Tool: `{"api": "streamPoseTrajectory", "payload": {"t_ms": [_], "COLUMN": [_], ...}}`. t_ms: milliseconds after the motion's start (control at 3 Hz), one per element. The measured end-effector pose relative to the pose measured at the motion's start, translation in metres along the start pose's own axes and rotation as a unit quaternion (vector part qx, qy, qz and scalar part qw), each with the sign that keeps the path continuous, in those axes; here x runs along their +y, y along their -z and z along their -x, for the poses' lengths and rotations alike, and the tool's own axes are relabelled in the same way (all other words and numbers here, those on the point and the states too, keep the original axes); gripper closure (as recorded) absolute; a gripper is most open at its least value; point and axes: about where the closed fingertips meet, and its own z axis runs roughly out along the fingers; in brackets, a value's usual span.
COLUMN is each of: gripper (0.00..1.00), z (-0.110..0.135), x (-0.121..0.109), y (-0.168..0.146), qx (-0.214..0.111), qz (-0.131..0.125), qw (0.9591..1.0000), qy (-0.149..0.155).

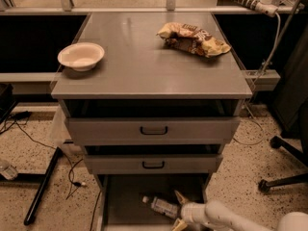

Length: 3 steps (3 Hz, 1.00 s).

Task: Pick blue plastic bottle from bottom drawer and place on counter

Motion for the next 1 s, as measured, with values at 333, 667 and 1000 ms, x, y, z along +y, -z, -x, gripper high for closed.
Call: {"api": "streamPoseTrajectory", "payload": {"t_ms": [333,667,1000], "gripper": [0.00,0.19,0.43], "z": [-0.0086,-0.0084,-0.0084], "x": [0.0025,0.0009,0.0009], "y": [-0.0176,-0.0181,-0.0181], "qx": [0.001,0.001,0.001], "qz": [0.026,0.026,0.026], "qw": [0.9995,0.9995,0.9995], "qy": [-0.016,-0.015,-0.015]}}
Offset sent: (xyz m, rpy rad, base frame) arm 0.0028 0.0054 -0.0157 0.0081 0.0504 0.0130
